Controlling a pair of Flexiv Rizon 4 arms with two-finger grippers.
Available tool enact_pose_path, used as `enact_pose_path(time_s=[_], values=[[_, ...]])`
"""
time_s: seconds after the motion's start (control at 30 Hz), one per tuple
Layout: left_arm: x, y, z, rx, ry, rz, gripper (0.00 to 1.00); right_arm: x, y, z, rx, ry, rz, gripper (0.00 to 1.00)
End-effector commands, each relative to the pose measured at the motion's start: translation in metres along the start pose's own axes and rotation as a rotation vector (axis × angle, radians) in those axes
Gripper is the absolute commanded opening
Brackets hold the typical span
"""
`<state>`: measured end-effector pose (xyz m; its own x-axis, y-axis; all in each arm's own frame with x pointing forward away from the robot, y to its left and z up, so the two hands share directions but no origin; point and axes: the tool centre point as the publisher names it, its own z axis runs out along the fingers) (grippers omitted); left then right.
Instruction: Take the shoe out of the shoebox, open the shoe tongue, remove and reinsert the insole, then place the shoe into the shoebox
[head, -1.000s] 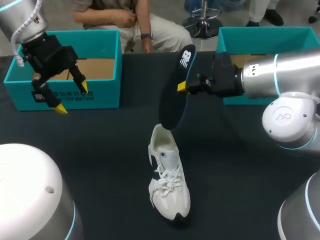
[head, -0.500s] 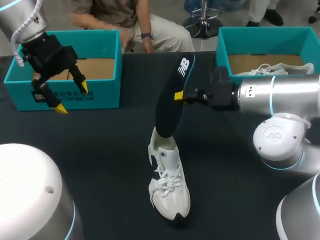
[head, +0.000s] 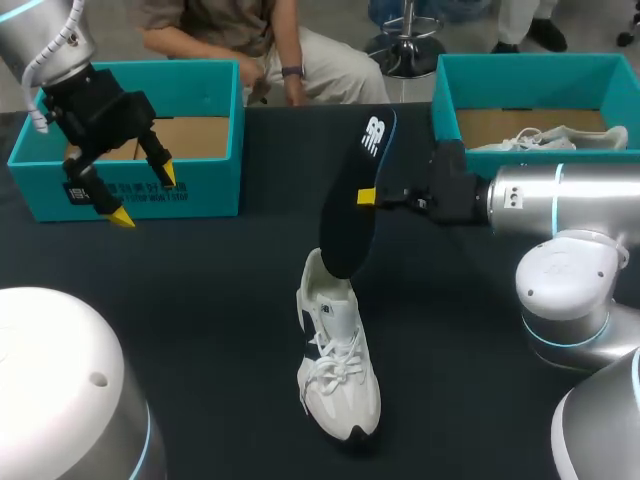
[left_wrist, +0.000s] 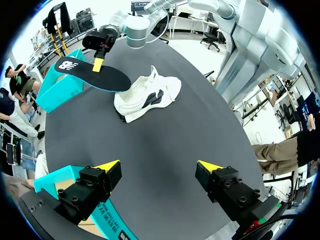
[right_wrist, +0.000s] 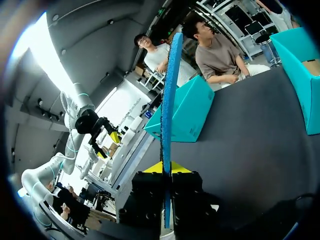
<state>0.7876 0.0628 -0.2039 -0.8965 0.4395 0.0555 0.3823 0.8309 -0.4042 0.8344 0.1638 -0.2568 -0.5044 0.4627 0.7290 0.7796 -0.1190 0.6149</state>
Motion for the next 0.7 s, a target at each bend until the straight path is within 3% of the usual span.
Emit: enact_pose_path(time_s=[0.03, 0.3, 0.7], values=[[0.000, 0.000, 0.000, -0.003, 0.001, 0.000, 1.00, -0.007, -0.002, -0.009, 0.012, 0.082, -0.032, 0.00], [0.000, 0.000, 0.000, -0.003, 0.001, 0.000, 1.00, -0.011, -0.003, -0.013, 0.032, 0.175, -0.104, 0.00], [0.000, 0.000, 0.000, -0.003, 0.001, 0.000, 1.00, -0.013, -0.029, -0.009, 0.010, 0.206, -0.047, 0.00]])
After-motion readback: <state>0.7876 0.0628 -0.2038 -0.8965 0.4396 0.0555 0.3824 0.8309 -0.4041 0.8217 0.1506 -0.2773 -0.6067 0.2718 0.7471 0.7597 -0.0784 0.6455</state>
